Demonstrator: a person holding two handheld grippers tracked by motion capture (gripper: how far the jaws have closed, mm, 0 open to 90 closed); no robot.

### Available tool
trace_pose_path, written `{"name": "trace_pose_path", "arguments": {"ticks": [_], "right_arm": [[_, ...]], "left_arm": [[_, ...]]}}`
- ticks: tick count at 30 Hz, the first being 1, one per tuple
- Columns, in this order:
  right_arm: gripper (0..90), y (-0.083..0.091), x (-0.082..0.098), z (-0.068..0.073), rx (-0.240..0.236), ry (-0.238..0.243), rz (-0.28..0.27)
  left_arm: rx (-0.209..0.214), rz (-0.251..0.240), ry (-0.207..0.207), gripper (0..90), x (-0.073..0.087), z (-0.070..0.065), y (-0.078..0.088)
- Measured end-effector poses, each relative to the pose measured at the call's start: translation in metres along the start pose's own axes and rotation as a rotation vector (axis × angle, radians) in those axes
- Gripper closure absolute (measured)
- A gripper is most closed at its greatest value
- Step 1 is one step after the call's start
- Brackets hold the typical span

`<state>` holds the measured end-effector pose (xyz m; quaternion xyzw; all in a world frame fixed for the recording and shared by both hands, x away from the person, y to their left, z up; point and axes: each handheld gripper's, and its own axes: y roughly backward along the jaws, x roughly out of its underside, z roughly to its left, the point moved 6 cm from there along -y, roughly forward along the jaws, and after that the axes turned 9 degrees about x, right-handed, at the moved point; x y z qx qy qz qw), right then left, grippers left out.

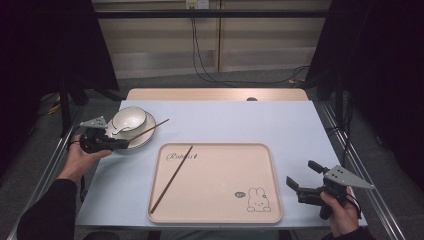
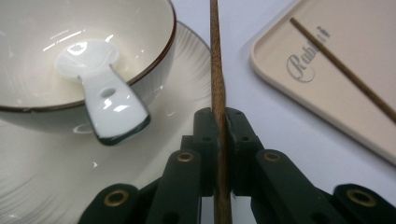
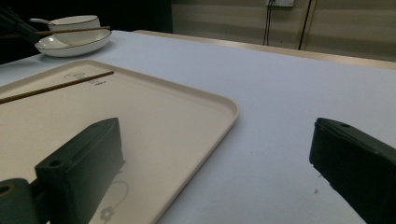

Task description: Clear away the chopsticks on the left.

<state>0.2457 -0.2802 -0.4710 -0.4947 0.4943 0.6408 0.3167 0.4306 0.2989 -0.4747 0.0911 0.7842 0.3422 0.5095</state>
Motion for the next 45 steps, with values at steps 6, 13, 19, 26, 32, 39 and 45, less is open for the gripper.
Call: {"name": "trace_pose_path", "arguments": {"ticks": [6,13,19,26,32,39,45], "right_arm": [[2.4,0.000,0.000,0.000,0.001,-0.004,-0.001],[2.3,0.000,0.000,0.000,0.003,-0.007,-0.001],[2.4,0.000,0.000,0.001,0.000,-0.013,0.001],[2.3,0.000,0.000,0.001,0.002,-0.013,0.002],[2.3,0.001,0.000,0.001,0.003,-0.013,0.002],[2.3,0.000,0.000,0.001,0.003,-0.011,-0.001],[2.3,0.000,0.000,0.001,0.002,-0.014,0.001]], "left_arm": [[0.025,-0.042,0.062,84.2,-0.008,-0.018,0.000],[0.025,-0.095,0.113,84.2,-0.016,-0.037,0.000],[0.010,-0.117,0.132,84.1,-0.020,-0.054,-0.005],[0.031,-0.118,0.121,84.0,-0.030,-0.083,-0.014],[0.006,-0.081,0.148,84.7,-0.028,-0.097,-0.022],[-0.021,-0.129,0.186,84.8,-0.025,-0.118,-0.027],[-0.078,-0.171,0.254,84.7,-0.024,-0.132,-0.033]]}}
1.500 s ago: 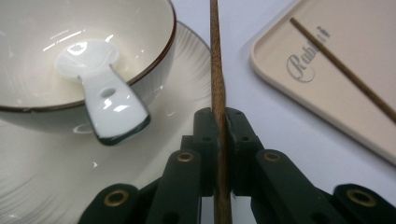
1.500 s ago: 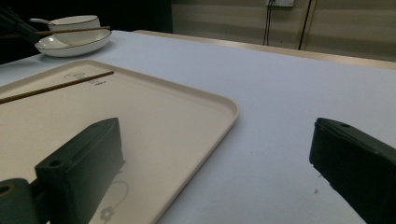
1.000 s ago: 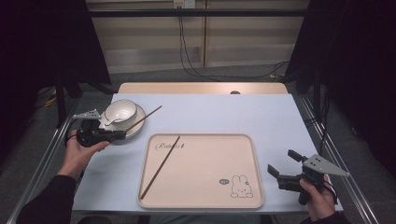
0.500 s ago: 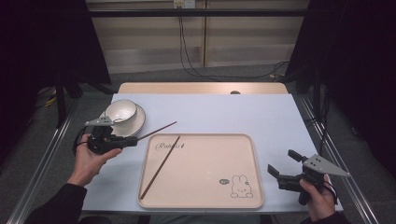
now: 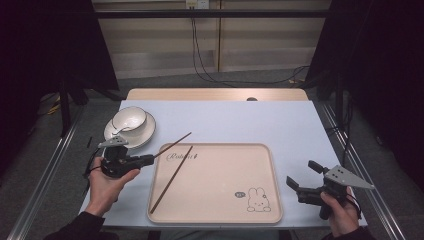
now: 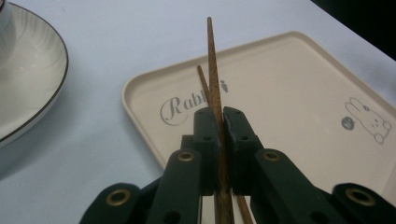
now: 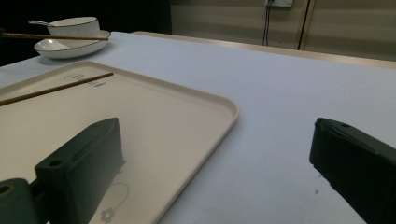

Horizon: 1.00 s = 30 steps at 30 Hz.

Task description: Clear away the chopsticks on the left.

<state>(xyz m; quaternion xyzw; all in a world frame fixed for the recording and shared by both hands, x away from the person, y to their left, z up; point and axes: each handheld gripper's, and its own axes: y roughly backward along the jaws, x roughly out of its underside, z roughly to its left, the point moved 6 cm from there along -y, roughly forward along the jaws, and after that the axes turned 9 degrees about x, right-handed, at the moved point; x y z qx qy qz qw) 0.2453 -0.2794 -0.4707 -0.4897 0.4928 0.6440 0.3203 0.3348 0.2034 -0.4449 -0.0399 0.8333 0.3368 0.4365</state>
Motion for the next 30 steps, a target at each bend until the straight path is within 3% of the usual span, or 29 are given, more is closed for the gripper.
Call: {"name": "trace_pose_path", "arguments": {"ticks": [6,9,11,14,20,21,30], "right_arm": [[2.3,0.000,0.000,0.000,0.003,0.004,-0.002],[2.3,0.000,0.000,0.000,0.000,0.007,-0.002],[2.3,0.000,0.000,0.000,0.000,0.008,-0.001],[2.3,0.000,0.000,0.000,0.000,0.007,-0.001],[2.3,-0.001,0.000,0.000,-0.001,0.009,-0.001],[2.3,-0.001,0.000,0.000,-0.001,0.010,-0.002],[2.4,-0.001,0.000,0.000,-0.005,0.010,0.000]], "left_arm": [[-0.041,0.005,0.017,84.7,0.005,-0.017,-0.009],[-0.054,-0.005,0.046,84.7,0.008,-0.028,-0.015],[-0.057,0.015,0.046,84.7,0.012,-0.029,-0.019],[-0.077,0.005,0.068,84.7,0.016,-0.032,-0.022],[-0.115,0.019,0.038,84.7,0.021,-0.047,-0.029],[-0.106,0.032,0.039,84.7,0.023,-0.047,-0.031],[-0.157,0.091,0.054,84.6,0.035,-0.046,-0.055]]}}
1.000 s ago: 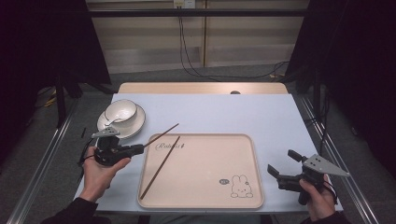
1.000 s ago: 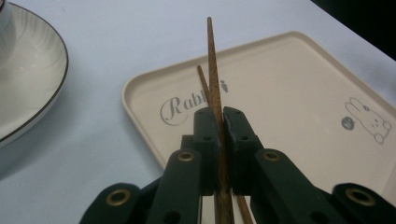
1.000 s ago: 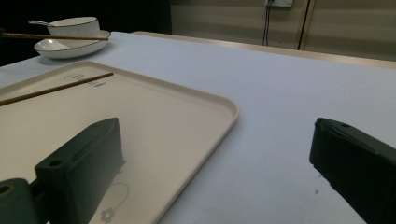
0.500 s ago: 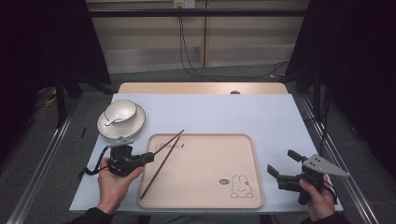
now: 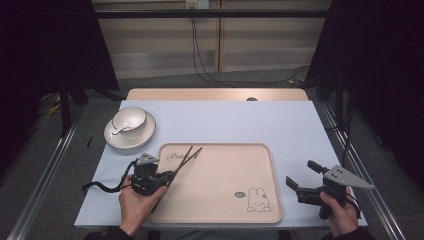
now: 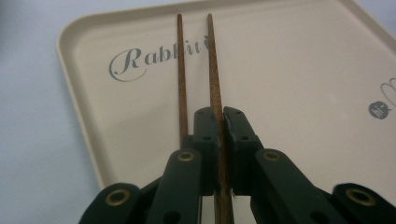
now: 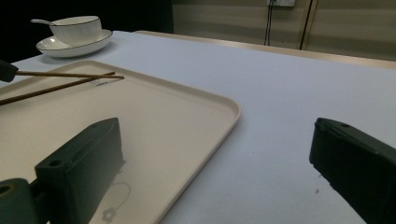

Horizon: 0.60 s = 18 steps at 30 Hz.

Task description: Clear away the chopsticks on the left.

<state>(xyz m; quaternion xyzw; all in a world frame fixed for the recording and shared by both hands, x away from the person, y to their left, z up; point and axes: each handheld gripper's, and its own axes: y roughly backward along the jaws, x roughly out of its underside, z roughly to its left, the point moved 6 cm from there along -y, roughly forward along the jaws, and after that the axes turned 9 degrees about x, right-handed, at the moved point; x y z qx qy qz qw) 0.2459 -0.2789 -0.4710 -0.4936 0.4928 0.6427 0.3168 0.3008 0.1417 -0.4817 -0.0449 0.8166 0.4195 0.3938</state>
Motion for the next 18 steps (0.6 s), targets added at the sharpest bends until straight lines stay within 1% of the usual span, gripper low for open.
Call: {"name": "trace_pose_path", "arguments": {"ticks": [3,5,6,7,8,9,10,13,14,17,18], "right_arm": [[2.3,0.000,0.000,0.000,0.001,0.005,-0.003],[2.4,0.000,0.000,0.000,0.000,0.001,0.000],[2.4,0.000,0.000,0.000,-0.001,0.001,0.001],[2.4,0.000,0.000,0.000,0.000,0.002,0.002],[2.4,0.000,0.000,0.000,0.007,0.008,0.000],[2.3,0.000,0.000,0.000,0.005,0.006,0.000],[2.3,0.000,0.000,0.000,0.003,0.006,0.000],[2.3,0.000,0.000,0.000,0.004,0.008,-0.001],[2.3,0.000,0.000,0.000,0.005,0.008,-0.001],[2.4,0.000,0.000,0.000,0.005,0.007,0.000],[2.4,0.000,0.000,0.000,0.000,0.007,0.000]], "left_arm": [[-0.010,0.025,-0.005,84.6,0.002,0.000,-0.004],[-0.016,0.026,-0.003,84.5,0.004,0.000,-0.008],[-0.021,0.037,-0.012,84.5,0.006,0.000,-0.009],[-0.017,0.049,-0.020,84.5,0.008,-0.001,-0.010],[-0.028,0.057,-0.035,84.4,0.008,-0.002,-0.011],[-0.034,0.064,-0.042,84.4,0.009,-0.004,-0.012],[-0.027,0.061,-0.033,84.4,0.009,-0.005,-0.013],[-0.035,0.088,-0.039,84.4,0.013,-0.004,-0.016],[-0.036,0.102,-0.048,84.4,0.014,-0.003,-0.017],[-0.036,0.110,-0.040,84.4,0.015,-0.002,-0.020],[-0.034,0.116,-0.044,84.4,0.015,-0.002,-0.020]]}}
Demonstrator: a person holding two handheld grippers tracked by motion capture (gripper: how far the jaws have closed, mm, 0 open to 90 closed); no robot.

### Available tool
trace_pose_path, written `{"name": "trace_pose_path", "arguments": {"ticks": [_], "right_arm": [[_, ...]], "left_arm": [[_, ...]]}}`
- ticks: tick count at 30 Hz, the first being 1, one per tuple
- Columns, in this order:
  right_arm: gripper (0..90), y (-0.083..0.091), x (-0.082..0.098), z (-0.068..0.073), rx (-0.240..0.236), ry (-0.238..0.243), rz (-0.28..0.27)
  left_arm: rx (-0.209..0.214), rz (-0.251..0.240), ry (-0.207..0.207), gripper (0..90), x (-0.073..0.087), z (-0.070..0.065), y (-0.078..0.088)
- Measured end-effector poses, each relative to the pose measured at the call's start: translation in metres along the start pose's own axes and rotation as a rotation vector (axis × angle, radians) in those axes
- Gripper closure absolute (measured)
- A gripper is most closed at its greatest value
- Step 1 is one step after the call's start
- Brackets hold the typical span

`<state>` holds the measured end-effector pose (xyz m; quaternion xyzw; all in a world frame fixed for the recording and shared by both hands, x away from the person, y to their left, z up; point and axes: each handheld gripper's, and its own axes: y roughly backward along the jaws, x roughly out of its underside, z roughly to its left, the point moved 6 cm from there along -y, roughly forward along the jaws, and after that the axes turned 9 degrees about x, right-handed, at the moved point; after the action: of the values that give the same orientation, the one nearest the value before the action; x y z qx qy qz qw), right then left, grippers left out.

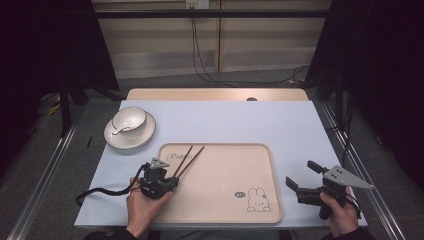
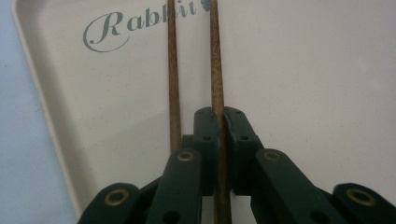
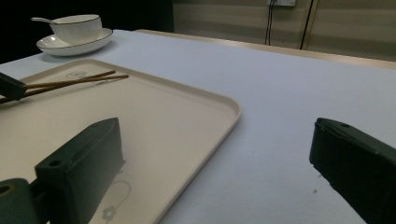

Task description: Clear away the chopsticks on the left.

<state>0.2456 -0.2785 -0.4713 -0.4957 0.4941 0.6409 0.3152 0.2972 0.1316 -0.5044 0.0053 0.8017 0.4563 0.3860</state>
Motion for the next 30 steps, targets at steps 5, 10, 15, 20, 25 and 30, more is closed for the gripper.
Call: {"name": "trace_pose_path", "arguments": {"ticks": [5,10,15,20,25,30], "right_arm": [[2.3,0.0000,0.0000,-0.0003,-0.002,0.001,0.000],[2.3,0.0003,-0.0001,-0.0001,-0.002,-0.004,0.000],[2.4,0.0002,0.0000,0.0002,-0.002,-0.003,0.001],[2.3,0.0002,0.0000,0.0003,-0.004,-0.001,0.000],[2.4,0.0004,-0.0001,0.0002,-0.005,-0.004,0.000],[2.4,0.0003,0.0000,-0.0002,-0.002,-0.005,0.000]], "left_arm": [[0.007,0.015,0.012,84.3,0.0025,-0.0004,-0.0032],[0.009,0.020,0.011,84.2,0.0026,0.0000,-0.0038],[0.023,0.019,0.011,81.2,0.0023,0.0003,-0.0045],[0.032,0.022,0.002,80.7,0.0020,0.0002,-0.0045],[0.049,0.019,-0.025,76.0,0.0009,0.0001,-0.0049],[0.079,-0.017,-0.045,66.7,-0.0041,-0.0026,-0.0014]]}}
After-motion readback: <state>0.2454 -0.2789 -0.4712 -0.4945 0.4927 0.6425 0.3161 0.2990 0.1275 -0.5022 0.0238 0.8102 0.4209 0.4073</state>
